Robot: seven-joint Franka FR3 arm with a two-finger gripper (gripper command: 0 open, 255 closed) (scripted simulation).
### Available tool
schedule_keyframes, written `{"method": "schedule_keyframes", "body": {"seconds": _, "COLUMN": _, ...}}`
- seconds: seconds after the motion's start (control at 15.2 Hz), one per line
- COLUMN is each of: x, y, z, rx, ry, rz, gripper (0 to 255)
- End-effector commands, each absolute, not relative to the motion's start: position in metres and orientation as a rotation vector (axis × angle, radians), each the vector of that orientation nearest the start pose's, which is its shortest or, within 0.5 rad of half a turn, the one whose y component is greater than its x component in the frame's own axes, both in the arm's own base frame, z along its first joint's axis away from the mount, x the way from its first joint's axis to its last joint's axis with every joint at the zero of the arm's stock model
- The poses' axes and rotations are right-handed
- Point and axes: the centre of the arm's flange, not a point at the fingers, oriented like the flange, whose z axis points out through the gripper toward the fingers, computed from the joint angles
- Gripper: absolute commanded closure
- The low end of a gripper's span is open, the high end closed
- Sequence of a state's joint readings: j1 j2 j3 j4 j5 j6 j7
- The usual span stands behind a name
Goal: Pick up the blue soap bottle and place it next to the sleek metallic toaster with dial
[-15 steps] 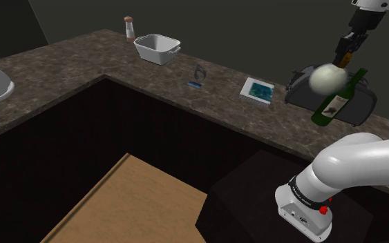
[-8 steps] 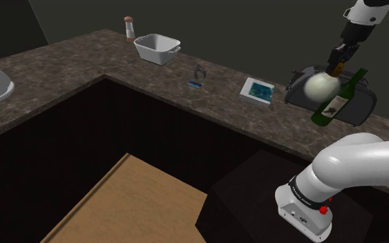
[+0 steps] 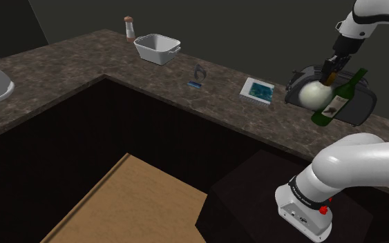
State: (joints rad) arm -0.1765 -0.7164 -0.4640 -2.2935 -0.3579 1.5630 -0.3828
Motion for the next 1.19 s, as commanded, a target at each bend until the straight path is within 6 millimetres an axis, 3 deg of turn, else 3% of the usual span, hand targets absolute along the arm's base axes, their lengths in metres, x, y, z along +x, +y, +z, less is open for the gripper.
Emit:
{"method": "schedule_keyframes", "body": {"seconds": 0.0, "x": 0.236, "y": -0.27, "z": 0.553, "rx": -3.156, "ry": 0.213, "rz": 0.134, "gripper": 255}}
{"method": "schedule_keyframes", "body": {"seconds": 1.12, "x": 0.236, "y": -0.27, "z": 0.463, "rx": -3.156, "ry": 0.213, "rz": 0.134, "gripper": 255}}
